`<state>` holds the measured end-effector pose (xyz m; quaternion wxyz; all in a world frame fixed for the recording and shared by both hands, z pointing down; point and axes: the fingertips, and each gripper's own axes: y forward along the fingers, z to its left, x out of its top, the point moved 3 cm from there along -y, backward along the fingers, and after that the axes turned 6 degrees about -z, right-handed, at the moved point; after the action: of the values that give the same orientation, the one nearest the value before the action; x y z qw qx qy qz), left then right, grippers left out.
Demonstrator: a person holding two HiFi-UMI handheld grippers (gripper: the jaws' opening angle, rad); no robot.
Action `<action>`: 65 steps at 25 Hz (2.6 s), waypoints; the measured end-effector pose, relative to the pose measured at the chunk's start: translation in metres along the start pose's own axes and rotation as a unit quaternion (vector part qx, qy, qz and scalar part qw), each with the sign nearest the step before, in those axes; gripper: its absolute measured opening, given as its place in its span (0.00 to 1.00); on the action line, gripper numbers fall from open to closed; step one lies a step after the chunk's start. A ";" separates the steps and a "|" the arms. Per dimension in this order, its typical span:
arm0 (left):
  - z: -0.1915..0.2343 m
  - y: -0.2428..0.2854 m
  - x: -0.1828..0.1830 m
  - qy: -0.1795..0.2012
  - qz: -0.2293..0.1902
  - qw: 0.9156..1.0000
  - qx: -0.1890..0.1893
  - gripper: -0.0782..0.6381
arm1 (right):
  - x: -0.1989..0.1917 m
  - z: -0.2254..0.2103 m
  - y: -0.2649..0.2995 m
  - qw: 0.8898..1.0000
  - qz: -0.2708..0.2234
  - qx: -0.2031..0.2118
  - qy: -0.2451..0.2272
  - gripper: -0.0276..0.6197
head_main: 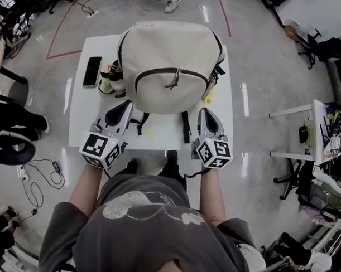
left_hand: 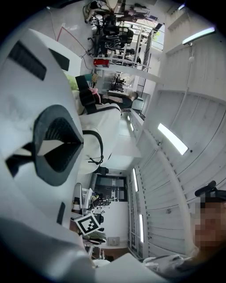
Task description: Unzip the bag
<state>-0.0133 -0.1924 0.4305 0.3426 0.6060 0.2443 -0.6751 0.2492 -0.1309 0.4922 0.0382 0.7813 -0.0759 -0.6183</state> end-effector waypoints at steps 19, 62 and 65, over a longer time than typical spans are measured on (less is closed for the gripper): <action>0.013 -0.049 -0.041 -0.053 0.028 0.986 -0.155 0.12 | -0.039 0.101 -0.095 0.992 -0.010 -0.125 -0.011 0.04; -0.123 -0.309 -0.039 -0.030 0.005 0.984 -0.176 0.12 | -0.061 0.278 -0.325 0.994 -0.068 -0.071 -0.052 0.04; -0.113 -0.305 -0.037 -0.033 0.005 0.983 -0.180 0.12 | -0.056 0.288 -0.311 0.994 -0.068 -0.067 -0.061 0.04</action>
<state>-0.1699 0.0950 0.4243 0.4572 0.5128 0.3471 -0.6383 -0.0207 0.1950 0.4311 0.0436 0.7415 0.0166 -0.6693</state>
